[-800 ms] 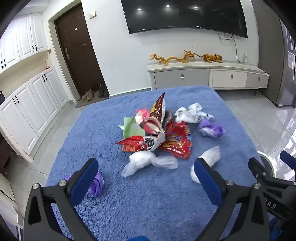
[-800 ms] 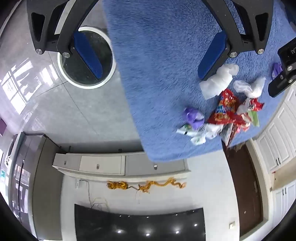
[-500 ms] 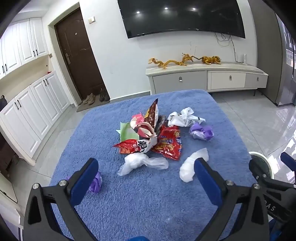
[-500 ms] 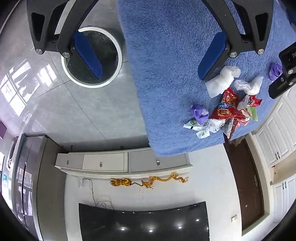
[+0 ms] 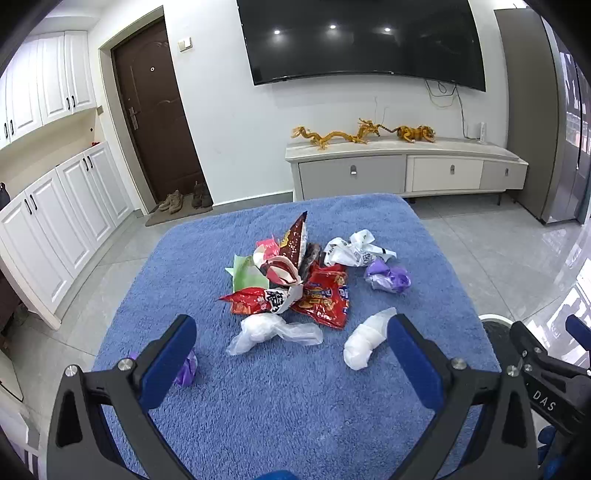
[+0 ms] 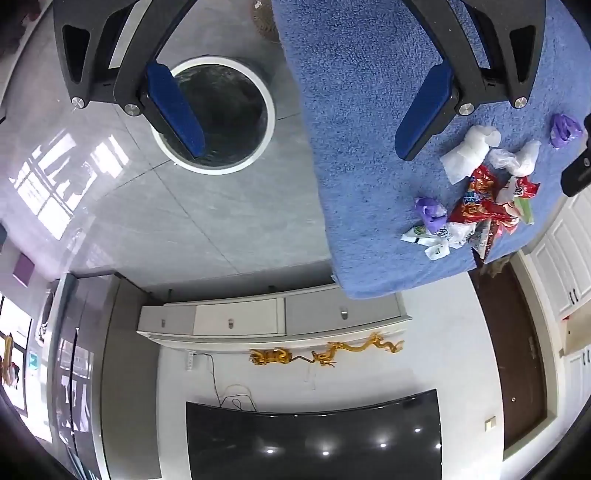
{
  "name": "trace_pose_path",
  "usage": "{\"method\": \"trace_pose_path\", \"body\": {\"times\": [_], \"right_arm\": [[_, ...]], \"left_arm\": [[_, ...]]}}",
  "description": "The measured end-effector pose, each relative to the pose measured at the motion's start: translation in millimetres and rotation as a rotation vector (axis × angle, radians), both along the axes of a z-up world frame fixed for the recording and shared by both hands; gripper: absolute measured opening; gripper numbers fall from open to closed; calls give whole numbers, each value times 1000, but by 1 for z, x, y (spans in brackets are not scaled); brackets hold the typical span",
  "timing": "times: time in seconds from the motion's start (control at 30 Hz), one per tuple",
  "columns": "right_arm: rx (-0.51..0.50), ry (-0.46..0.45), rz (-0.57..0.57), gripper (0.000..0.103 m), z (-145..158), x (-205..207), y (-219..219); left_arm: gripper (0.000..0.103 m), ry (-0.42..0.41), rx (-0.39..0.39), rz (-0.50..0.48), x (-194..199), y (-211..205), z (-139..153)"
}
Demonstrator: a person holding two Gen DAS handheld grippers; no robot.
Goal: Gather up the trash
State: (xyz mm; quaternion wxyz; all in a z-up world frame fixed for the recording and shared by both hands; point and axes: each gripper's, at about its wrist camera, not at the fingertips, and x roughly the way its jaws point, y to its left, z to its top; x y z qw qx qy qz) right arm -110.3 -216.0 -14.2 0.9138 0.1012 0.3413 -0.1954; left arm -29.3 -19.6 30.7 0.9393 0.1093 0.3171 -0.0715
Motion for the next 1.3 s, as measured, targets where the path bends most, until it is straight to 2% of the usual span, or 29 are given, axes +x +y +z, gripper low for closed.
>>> {"method": "trace_pose_path", "body": {"times": [0.37,0.6,0.83,1.1,1.3], "right_arm": [[-85,19,-27,103,14,2,28],[-123,50,-31,103,16,5,48],[-159,68,-31,103,19,2,60],[-169,68,-45,103,26,-3,59],[-181,16,-69,103,44,-12,55]], "left_arm": [[103,11,-47,-55,6,25,-7],[103,48,-78,-95,10,43,-13],[103,38,-109,-113,6,56,-10],[103,21,-136,-181,-5,54,2],[103,-3,-154,-230,-9,45,10]]}}
